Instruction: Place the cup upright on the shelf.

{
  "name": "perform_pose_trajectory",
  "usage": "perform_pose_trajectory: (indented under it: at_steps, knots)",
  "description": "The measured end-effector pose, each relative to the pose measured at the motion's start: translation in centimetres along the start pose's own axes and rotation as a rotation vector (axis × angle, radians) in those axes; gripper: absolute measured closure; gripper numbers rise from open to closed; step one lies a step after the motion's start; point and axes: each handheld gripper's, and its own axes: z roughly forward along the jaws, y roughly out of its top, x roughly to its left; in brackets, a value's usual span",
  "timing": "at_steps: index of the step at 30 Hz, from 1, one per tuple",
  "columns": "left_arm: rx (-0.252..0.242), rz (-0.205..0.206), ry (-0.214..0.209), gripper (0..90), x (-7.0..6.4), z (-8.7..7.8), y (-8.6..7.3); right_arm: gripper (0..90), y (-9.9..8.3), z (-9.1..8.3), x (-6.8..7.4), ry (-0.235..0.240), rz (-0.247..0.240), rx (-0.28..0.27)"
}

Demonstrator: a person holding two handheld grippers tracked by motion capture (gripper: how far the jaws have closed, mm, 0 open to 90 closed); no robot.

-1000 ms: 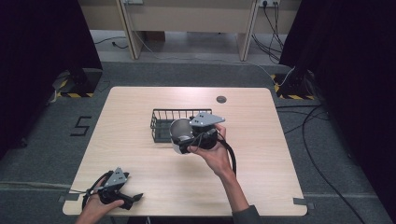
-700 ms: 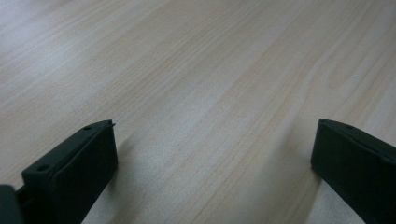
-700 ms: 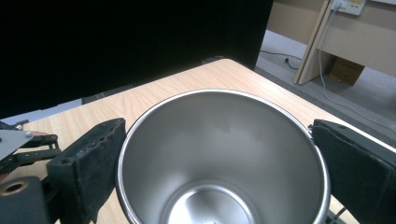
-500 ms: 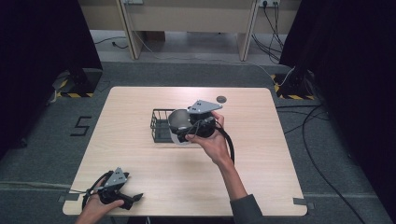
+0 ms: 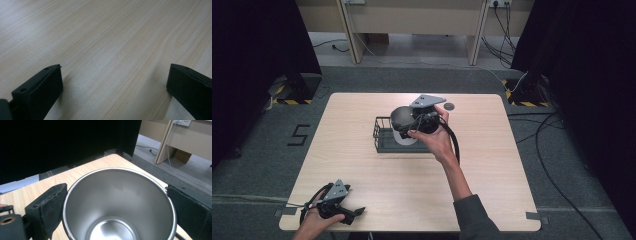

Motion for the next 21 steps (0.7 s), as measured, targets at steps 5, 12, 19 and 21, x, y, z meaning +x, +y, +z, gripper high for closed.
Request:
perform_pose_trajectory:
  at_steps: [5, 12, 19, 21]
  knots:
    - [0.004, 0.002, -0.002, 0.0, 0.0, 0.0, 0.0, 6.4, 0.6, 0.9, -0.6, -0.018, 0.000, 0.007]
    - [0.003, 0.001, -0.003, 0.0, 0.0, 0.0, 0.0, 6.4, 1.0, 2.7, -1.6, -0.036, 0.010, 0.033]
    - [0.002, 0.002, -0.004, 0.0, 0.0, 0.0, 0.0, 6.4, 0.9, 4.1, -2.2, -0.050, 0.019, 0.053]
    - [0.002, 0.002, -0.005, 0.0, 0.0, 0.0, 0.0, 6.4, 0.9, 4.4, -2.4, -0.051, 0.026, 0.054]
